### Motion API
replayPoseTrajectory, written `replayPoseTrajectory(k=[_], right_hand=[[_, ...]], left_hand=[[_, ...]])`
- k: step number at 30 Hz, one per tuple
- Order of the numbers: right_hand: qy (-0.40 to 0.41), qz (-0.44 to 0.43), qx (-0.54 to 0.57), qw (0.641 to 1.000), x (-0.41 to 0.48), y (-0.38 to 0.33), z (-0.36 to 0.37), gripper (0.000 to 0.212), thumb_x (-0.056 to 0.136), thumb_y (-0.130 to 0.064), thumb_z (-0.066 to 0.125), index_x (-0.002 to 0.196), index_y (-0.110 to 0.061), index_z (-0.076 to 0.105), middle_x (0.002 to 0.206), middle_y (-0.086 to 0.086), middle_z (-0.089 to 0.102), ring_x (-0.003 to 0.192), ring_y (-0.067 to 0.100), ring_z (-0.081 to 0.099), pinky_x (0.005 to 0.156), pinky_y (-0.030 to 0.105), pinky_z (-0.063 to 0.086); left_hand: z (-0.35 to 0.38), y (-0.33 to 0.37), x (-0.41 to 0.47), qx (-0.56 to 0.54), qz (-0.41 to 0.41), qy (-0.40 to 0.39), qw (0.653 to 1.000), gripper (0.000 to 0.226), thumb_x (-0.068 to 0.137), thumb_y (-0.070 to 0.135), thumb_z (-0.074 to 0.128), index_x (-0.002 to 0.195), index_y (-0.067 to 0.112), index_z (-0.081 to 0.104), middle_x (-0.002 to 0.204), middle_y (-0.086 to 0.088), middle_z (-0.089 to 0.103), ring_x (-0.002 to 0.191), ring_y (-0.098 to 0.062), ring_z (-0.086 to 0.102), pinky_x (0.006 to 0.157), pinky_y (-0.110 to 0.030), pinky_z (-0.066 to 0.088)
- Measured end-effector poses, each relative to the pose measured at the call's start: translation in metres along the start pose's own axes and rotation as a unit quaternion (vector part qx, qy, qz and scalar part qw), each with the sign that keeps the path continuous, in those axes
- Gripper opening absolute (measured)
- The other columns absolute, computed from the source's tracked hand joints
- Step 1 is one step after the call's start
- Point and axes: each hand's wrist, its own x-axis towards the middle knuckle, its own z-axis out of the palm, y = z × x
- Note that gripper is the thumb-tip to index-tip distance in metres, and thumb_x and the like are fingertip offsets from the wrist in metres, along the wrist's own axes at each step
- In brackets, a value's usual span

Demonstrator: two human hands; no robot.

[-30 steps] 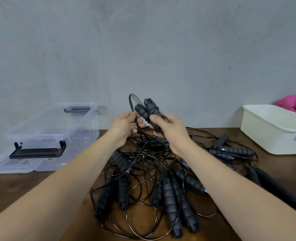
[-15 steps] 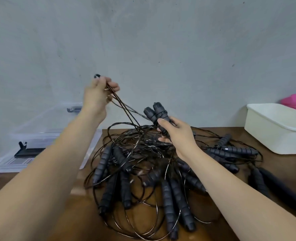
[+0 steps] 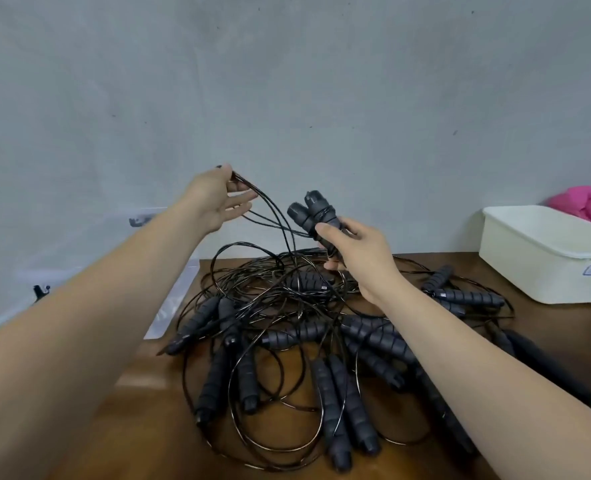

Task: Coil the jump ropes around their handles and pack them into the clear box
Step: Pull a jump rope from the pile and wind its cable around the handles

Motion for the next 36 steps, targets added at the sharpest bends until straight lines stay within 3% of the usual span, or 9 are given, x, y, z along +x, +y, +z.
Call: replayPoseTrajectory(k=[7, 13, 15, 18, 21, 24, 26, 28, 36], right_hand=[[0.019, 0.007, -0.097, 0.995, -0.006, 0.018, -0.024, 0.018, 0.087, -0.045, 0.085, 0.104, -0.041, 0.081, 0.093, 0.005, 0.081, 0.071, 0.014, 0.066, 0.068, 0.034, 0.064], [0.045, -0.016, -0.075, 0.996, -0.021, 0.035, -0.056, 0.029, 0.092, -0.039, 0.084, 0.120, -0.037, 0.079, 0.100, -0.002, 0.082, 0.091, 0.013, 0.075, 0.067, 0.030, 0.059], [0.064, -0.026, -0.074, 0.995, -0.027, 0.040, -0.066, 0.035, 0.092, -0.041, 0.084, 0.125, -0.038, 0.077, 0.107, -0.005, 0.082, 0.100, 0.013, 0.076, 0.067, 0.030, 0.059], [0.100, -0.033, -0.077, 0.991, -0.034, 0.049, -0.081, 0.048, 0.090, -0.045, 0.085, 0.135, -0.037, 0.072, 0.114, -0.008, 0.080, 0.101, 0.011, 0.075, 0.072, 0.033, 0.063], [0.119, -0.053, -0.085, 0.988, -0.039, 0.053, -0.091, 0.045, 0.091, -0.046, 0.084, 0.134, -0.040, 0.072, 0.110, -0.009, 0.080, 0.084, 0.009, 0.069, 0.070, 0.031, 0.061], [0.120, -0.057, -0.091, 0.987, -0.043, 0.061, -0.093, 0.043, 0.090, -0.046, 0.084, 0.131, -0.043, 0.070, 0.113, -0.018, 0.078, 0.087, 0.007, 0.071, 0.073, 0.029, 0.062], [0.132, -0.051, -0.119, 0.983, -0.044, 0.070, -0.095, 0.055, 0.087, -0.053, 0.085, 0.137, -0.036, 0.071, 0.124, -0.021, 0.075, 0.110, 0.005, 0.072, 0.094, 0.037, 0.063], [0.136, -0.051, -0.158, 0.977, -0.046, 0.077, -0.097, 0.061, 0.086, -0.053, 0.086, 0.141, -0.032, 0.070, 0.130, -0.021, 0.071, 0.119, -0.002, 0.065, 0.109, 0.029, 0.051], [0.138, -0.039, -0.205, 0.968, -0.053, 0.079, -0.103, 0.060, 0.087, -0.047, 0.086, 0.142, -0.032, 0.068, 0.129, -0.023, 0.067, 0.114, -0.014, 0.058, 0.103, 0.014, 0.039]], left_hand=[[0.011, -0.065, -0.018, -0.070, -0.059, -0.148, 0.985, 0.043, 0.109, 0.053, 0.046, 0.122, 0.016, 0.063, 0.132, -0.007, 0.074, 0.123, -0.023, 0.071, 0.103, -0.042, 0.051], [0.034, -0.112, -0.034, 0.064, -0.039, -0.195, 0.978, 0.039, 0.096, 0.030, 0.077, 0.132, 0.019, 0.070, 0.132, 0.008, 0.074, 0.127, -0.009, 0.063, 0.111, -0.038, 0.049], [0.041, -0.126, -0.033, 0.088, -0.016, -0.162, 0.983, 0.031, 0.097, 0.026, 0.078, 0.125, 0.017, 0.071, 0.130, 0.004, 0.073, 0.122, -0.011, 0.066, 0.105, -0.035, 0.054], [0.049, -0.136, -0.028, 0.125, 0.011, -0.069, 0.990, 0.011, 0.098, 0.019, 0.076, 0.104, 0.012, 0.070, 0.099, -0.004, 0.072, 0.089, -0.015, 0.070, 0.073, -0.024, 0.057], [0.052, -0.138, -0.022, 0.211, -0.017, -0.051, 0.976, 0.026, 0.099, 0.032, 0.075, 0.099, 0.006, 0.073, 0.082, -0.005, 0.072, 0.067, -0.010, 0.065, 0.056, -0.020, 0.051], [0.055, -0.138, -0.019, 0.292, -0.041, -0.064, 0.954, 0.035, 0.098, 0.041, 0.074, 0.100, 0.007, 0.075, 0.076, -0.001, 0.071, 0.058, -0.010, 0.058, 0.050, -0.022, 0.044], [0.054, -0.141, -0.015, 0.311, -0.031, -0.062, 0.948, 0.032, 0.093, 0.045, 0.079, 0.098, 0.013, 0.078, 0.074, -0.002, 0.071, 0.057, -0.012, 0.055, 0.049, -0.023, 0.041], [0.053, -0.142, -0.014, 0.312, -0.015, -0.033, 0.950, 0.028, 0.088, 0.046, 0.084, 0.093, 0.018, 0.081, 0.069, -0.002, 0.069, 0.053, -0.013, 0.052, 0.051, -0.022, 0.040], [0.041, -0.129, -0.004, 0.266, 0.000, -0.040, 0.963, 0.017, 0.088, 0.020, 0.077, 0.088, 0.004, 0.081, 0.082, -0.010, 0.077, 0.069, -0.016, 0.068, 0.049, -0.024, 0.044]])
